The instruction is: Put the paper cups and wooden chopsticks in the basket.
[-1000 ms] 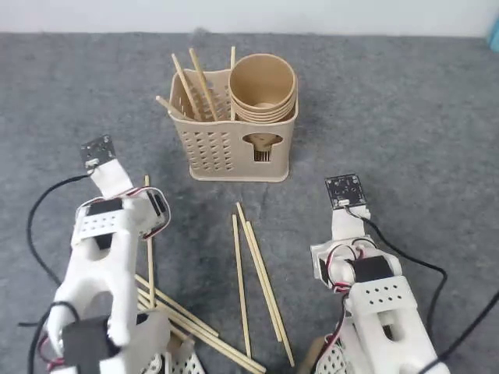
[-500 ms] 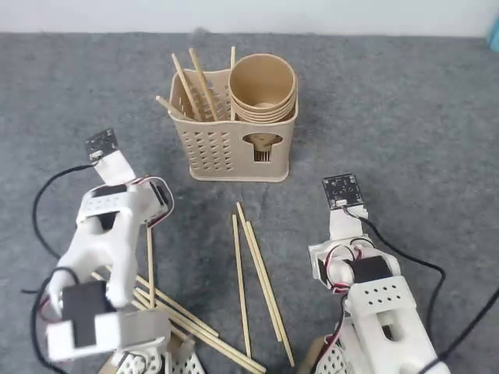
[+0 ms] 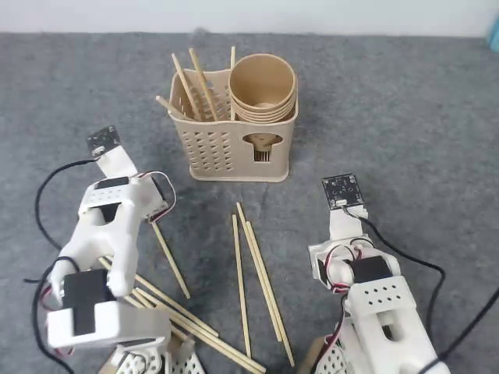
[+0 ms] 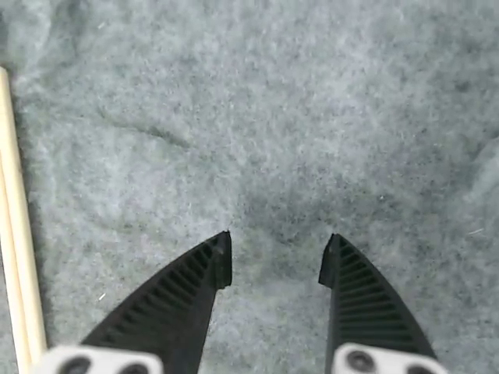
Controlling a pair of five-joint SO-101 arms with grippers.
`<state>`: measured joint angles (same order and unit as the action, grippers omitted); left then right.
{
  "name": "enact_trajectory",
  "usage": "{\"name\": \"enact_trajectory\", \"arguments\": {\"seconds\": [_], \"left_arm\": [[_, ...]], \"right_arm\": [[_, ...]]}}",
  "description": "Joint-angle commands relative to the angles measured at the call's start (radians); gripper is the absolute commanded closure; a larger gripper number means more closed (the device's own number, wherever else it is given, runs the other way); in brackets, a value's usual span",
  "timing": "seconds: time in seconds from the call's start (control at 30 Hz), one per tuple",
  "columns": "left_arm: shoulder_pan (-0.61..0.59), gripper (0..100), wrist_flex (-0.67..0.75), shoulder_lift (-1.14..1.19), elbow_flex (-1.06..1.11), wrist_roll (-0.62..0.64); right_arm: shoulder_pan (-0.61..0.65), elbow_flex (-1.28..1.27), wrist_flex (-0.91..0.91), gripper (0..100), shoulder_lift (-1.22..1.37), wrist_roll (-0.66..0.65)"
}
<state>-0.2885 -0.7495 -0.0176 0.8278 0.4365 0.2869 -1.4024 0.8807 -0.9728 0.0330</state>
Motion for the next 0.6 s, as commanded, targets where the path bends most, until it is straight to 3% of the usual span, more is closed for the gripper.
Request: {"name": "enact_trajectory", "arguments": {"seconds": [0.0, 0.2, 0.43, 0.57], "left_arm": [[0.005, 99, 0.005, -0.008, -0.019, 0.003], [-0.003, 99, -0.040, -0.114, -0.013, 0.002], [0.034, 99, -0.245, -0.563, -0.015, -0.064], [0.044, 99, -0.284, -0.835, -0.022, -0.083]], "right_arm": [[-0.001, 0.002, -0.021, 80.0, 0.005, -0.018], [-0.002, 0.002, -0.022, 80.0, 0.005, -0.018], [-0.002, 0.002, -0.022, 80.0, 0.005, -0.018], [-0.002, 0.002, -0.022, 80.0, 0.005, -0.018]]}}
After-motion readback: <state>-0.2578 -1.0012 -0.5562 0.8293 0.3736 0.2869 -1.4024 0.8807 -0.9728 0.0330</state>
